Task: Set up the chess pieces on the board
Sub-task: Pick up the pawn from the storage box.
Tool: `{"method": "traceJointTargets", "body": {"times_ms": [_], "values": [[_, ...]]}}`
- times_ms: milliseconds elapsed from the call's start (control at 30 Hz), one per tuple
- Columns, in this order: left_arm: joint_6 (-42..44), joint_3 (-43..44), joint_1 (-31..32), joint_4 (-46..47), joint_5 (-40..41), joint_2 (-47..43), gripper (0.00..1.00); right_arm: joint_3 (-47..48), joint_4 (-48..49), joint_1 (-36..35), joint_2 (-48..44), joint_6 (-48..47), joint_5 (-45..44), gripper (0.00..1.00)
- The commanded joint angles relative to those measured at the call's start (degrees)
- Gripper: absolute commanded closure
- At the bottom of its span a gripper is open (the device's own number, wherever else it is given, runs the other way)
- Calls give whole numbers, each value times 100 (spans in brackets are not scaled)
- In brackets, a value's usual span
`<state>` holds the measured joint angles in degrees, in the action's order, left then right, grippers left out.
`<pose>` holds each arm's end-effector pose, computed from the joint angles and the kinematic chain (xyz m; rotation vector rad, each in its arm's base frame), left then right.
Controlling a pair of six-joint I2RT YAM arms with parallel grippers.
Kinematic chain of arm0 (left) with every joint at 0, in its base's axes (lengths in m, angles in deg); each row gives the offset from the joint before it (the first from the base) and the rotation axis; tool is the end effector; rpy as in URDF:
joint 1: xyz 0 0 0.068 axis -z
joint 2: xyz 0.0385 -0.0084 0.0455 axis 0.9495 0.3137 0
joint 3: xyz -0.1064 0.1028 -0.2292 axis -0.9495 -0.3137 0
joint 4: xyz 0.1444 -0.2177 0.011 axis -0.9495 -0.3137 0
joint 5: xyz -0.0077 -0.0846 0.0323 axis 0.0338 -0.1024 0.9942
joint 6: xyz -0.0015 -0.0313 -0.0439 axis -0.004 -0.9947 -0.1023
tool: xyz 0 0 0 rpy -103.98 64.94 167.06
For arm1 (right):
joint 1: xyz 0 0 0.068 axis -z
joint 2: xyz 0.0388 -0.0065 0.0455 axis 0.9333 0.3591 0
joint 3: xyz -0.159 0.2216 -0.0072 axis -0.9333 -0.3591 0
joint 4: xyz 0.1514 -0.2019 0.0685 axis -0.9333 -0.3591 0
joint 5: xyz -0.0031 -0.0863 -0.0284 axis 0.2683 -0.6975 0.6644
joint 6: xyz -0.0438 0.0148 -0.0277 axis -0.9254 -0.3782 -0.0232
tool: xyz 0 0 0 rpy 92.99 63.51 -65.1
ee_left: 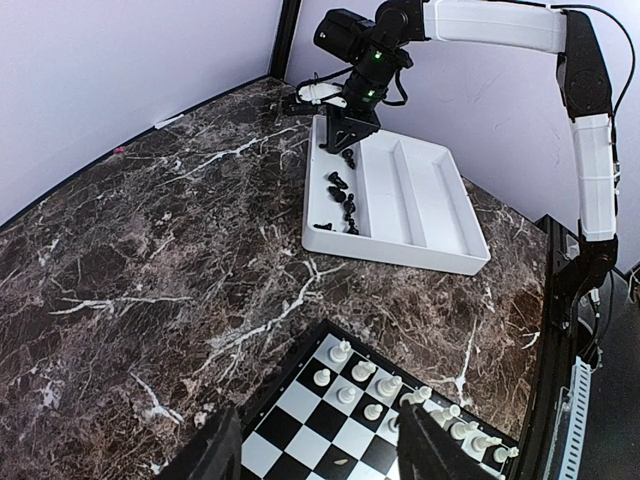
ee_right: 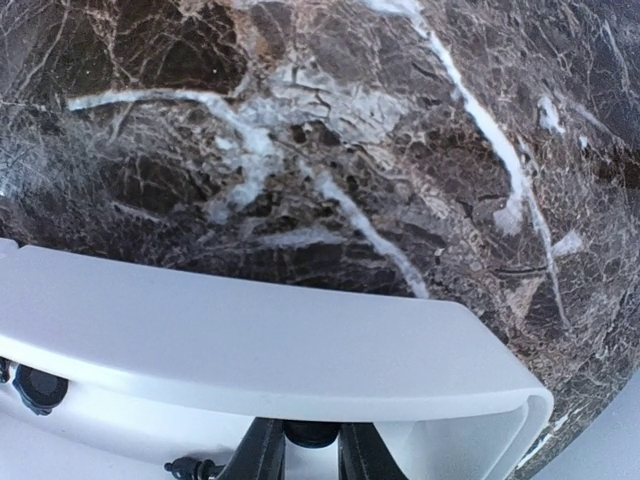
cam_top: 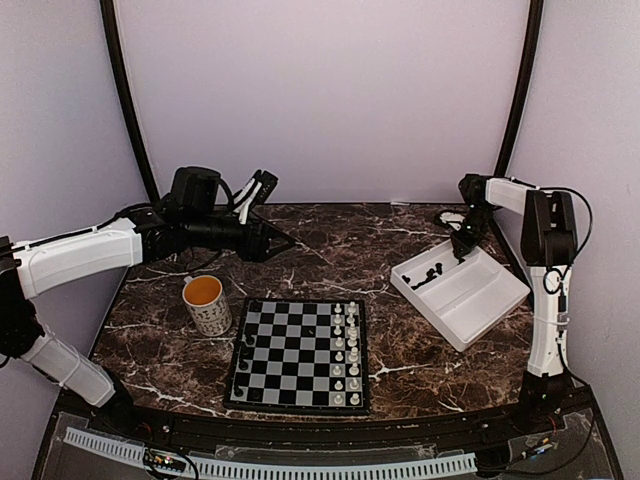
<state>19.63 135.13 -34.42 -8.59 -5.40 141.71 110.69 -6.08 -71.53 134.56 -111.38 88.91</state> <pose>0.2552 -0.2124 0.3178 0.8632 1.8151 -0.8597 0.4715 0.0216 0.1637 -0.9873 2.7714 -0.0713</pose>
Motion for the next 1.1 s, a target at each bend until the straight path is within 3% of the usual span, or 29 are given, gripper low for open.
{"method": "traceJointTargets", "body": {"times_ms": [0, 400, 767, 1067], "values": [[20, -3, 35, 37, -91, -51, 44, 151, -248, 39, 77, 54, 159, 82], [-66, -56, 36, 93, -80, -116, 44, -11, -95, 55, -165, 230, 196, 93], [-242, 178, 79, 272, -84, 53, 45, -1559, 272, -74, -2287, 117, 1516, 94], [-884, 707, 524, 713, -257, 678, 46, -2615, 275, -1003, -3736, 68, 2860, 93]]}}
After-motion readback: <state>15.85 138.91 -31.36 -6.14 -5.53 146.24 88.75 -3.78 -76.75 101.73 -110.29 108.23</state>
